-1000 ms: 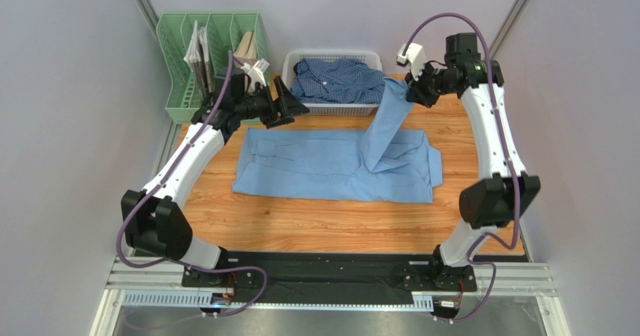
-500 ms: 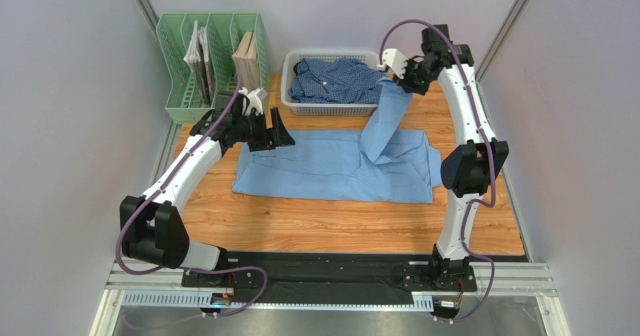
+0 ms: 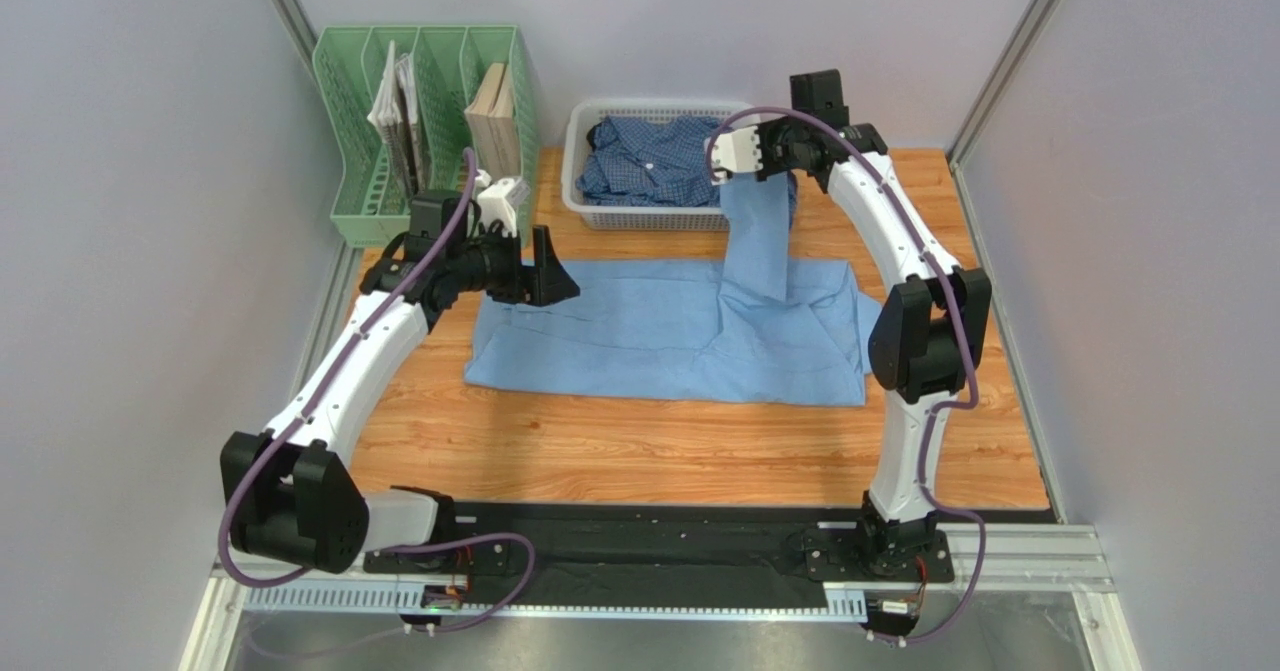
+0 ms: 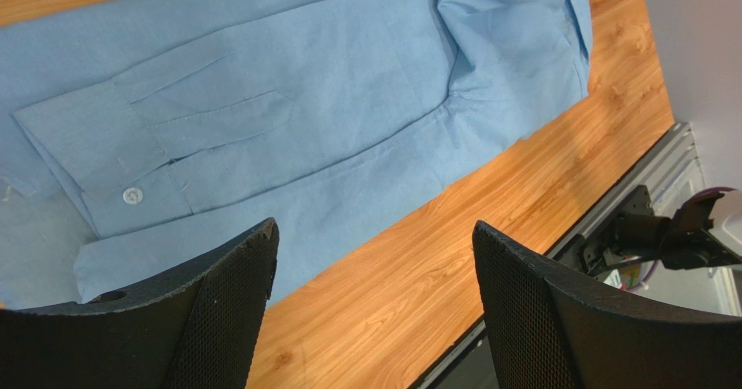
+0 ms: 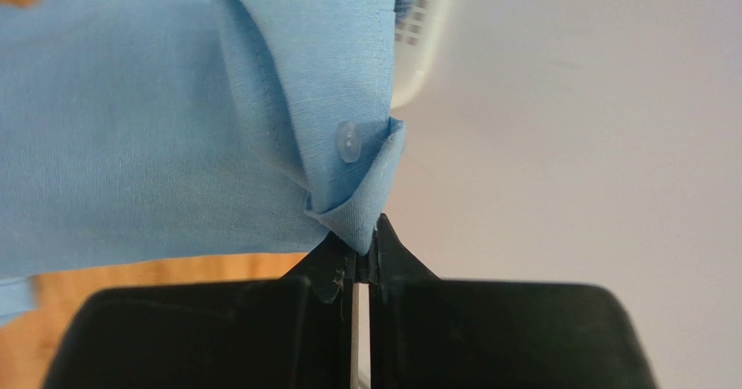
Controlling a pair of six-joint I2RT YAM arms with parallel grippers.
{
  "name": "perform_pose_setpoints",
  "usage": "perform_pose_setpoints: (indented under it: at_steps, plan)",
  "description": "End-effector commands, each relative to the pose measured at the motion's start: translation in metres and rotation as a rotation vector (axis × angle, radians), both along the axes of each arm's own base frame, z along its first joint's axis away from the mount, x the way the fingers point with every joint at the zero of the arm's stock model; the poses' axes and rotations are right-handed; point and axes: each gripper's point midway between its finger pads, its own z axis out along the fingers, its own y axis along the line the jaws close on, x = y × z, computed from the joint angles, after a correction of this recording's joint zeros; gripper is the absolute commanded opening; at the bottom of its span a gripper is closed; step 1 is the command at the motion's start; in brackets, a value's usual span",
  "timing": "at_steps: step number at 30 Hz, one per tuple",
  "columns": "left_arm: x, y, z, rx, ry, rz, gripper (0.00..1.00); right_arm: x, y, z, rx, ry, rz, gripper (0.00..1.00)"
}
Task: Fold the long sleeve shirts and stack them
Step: Fold the shirt
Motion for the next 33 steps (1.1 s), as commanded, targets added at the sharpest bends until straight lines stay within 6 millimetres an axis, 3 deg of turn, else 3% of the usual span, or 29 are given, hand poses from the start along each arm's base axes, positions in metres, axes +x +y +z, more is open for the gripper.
perform_pose_setpoints:
  at_steps: [1,5,7,9,11,12,13,15,17,20,22,23,24,25,28,29,31,33]
  plan:
    - [0.002,0.008,0.013,0.014,-0.123,-0.006,0.88,0.031,-0.006,0.083,-0.067,-0.308,0.032,0.00]
    - [0.003,0.014,0.011,0.038,-0.133,0.024,0.89,0.045,-0.025,0.077,-0.120,-0.366,0.016,0.00]
    - [0.003,0.016,0.003,0.054,-0.105,0.030,0.89,0.042,-0.028,0.075,-0.119,-0.358,0.002,0.00]
    - [0.002,0.018,-0.005,0.070,-0.074,0.031,0.88,0.033,-0.020,0.061,-0.107,-0.322,0.006,0.01]
    - [0.004,0.018,-0.006,0.075,-0.068,0.031,0.88,0.021,-0.011,0.064,-0.077,-0.313,0.003,0.01]
    - [0.003,0.017,-0.007,0.071,-0.068,0.019,0.87,0.015,-0.009,0.052,-0.068,-0.283,0.000,0.01]
    - [0.003,0.016,-0.007,0.067,-0.070,0.014,0.86,0.009,-0.006,0.060,-0.047,-0.289,-0.009,0.00]
    - [0.001,0.015,-0.004,0.049,-0.081,0.005,0.85,-0.003,0.000,0.053,-0.001,-0.233,-0.036,0.00]
    - [0.001,0.014,0.000,0.033,-0.101,-0.008,0.83,-0.018,0.007,0.060,0.051,-0.197,-0.063,0.00]
    - [-0.015,-0.007,0.012,-0.094,-0.115,-0.158,0.75,-0.034,0.014,0.070,0.109,-0.168,-0.038,0.00]
    - [-0.031,-0.026,0.017,-0.267,-0.037,-0.226,0.69,-0.030,0.019,0.083,0.146,-0.208,-0.028,0.00]
    - [-0.018,-0.036,0.032,-0.334,-0.126,-0.253,0.66,-0.026,0.020,0.085,0.161,-0.218,-0.028,0.00]
    - [-0.022,-0.043,0.023,-0.395,-0.089,-0.270,0.63,-0.023,0.024,0.089,0.192,-0.224,-0.023,0.00]
    - [-0.021,-0.051,0.027,-0.469,-0.023,-0.246,0.62,-0.021,0.027,0.102,0.221,-0.251,-0.019,0.00]
    - [-0.011,-0.091,0.030,-0.473,-0.062,-0.344,0.62,-0.023,0.035,0.116,0.270,-0.272,0.010,0.00]
    - [-0.010,-0.107,0.021,-0.456,-0.053,-0.379,0.63,-0.026,0.037,0.114,0.270,-0.269,0.020,0.00]
    - [0.008,-0.119,0.027,-0.434,-0.115,-0.356,0.71,-0.038,0.038,0.126,0.276,-0.287,0.048,0.00]
    - [0.031,-0.131,0.026,-0.435,-0.182,-0.343,0.76,-0.046,0.040,0.121,0.280,-0.270,0.068,0.00]
